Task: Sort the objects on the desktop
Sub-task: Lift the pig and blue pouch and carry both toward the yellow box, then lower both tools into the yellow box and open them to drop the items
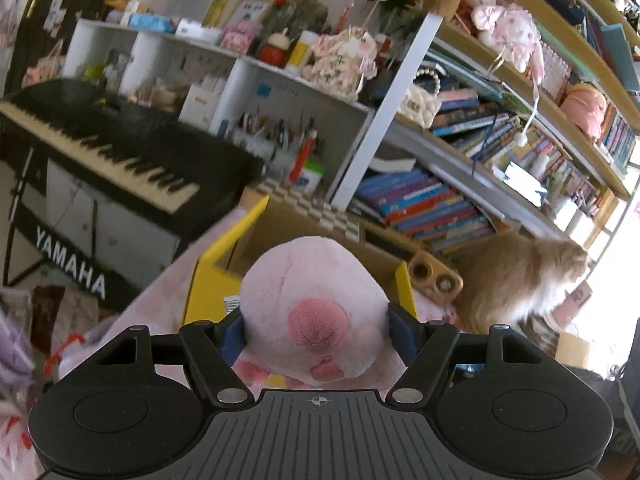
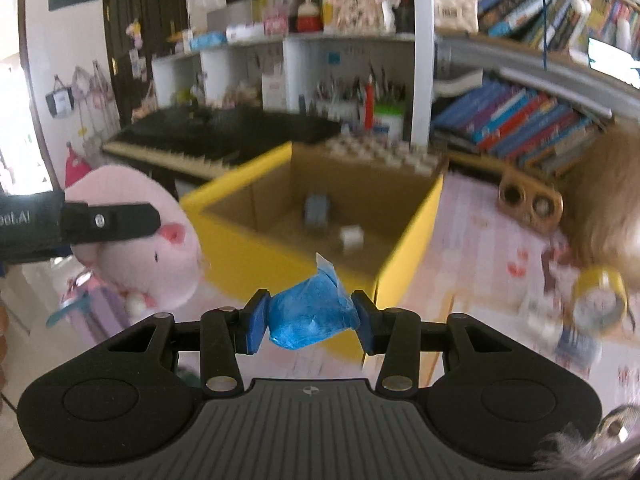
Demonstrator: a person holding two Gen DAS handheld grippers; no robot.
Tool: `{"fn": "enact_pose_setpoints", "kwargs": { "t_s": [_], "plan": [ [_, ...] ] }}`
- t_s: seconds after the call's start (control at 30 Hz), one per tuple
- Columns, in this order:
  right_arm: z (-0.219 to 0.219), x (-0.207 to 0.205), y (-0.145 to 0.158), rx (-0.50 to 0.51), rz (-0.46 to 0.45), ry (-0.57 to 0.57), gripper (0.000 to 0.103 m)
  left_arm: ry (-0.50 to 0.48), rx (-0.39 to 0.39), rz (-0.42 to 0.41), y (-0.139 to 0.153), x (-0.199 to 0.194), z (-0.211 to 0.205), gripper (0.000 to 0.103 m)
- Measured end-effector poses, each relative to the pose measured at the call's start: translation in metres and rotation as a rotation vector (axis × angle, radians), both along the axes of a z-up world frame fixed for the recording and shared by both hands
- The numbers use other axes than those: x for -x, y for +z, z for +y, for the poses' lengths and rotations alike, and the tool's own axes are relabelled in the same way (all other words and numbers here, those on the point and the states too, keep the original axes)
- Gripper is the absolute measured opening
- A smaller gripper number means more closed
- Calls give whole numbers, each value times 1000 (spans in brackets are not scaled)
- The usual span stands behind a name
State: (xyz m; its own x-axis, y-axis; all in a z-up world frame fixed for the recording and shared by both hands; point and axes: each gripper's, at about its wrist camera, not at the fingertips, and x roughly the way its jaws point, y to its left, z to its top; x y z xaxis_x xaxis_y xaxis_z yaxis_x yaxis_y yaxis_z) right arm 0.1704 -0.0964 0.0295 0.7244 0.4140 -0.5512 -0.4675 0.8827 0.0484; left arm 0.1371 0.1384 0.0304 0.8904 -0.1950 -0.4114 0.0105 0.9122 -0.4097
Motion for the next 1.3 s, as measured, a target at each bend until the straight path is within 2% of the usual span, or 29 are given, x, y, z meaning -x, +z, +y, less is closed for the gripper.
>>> {"fn": "enact_pose_setpoints", "kwargs": {
  "t_s": [0.13,0.27,0.4,0.57,0.77,0.83,0.97,1.23,1.3],
  "plan": [
    [3,-38,10,1,-49,14,41,22,-44,-23,5,-29,-10,72],
    [7,-72,7,26,-64,29,41,34,-90,-18,3,-57,-20,72],
    [16,-102,-4,79,-54,70,41,31,-148,29,-7,-88,-27,72],
    [34,-133,-26,194,-35,156,41,14,-210,103,-24,-117,-32,73],
    [47,-149,-47,297,-3,238,41,-3,-252,178,-41,-137,-39,74],
    [49,-152,-50,309,7,261,41,-24,-303,188,-44,-141,-46,74],
    [53,-163,-55,332,55,283,41,-40,-357,219,-51,-148,-53,77],
    [60,-171,-60,398,98,340,42,-32,-373,230,-55,-152,-56,79],
    [60,-171,-59,393,95,335,45,-28,-362,219,-53,-150,-56,79]
  ]
}}
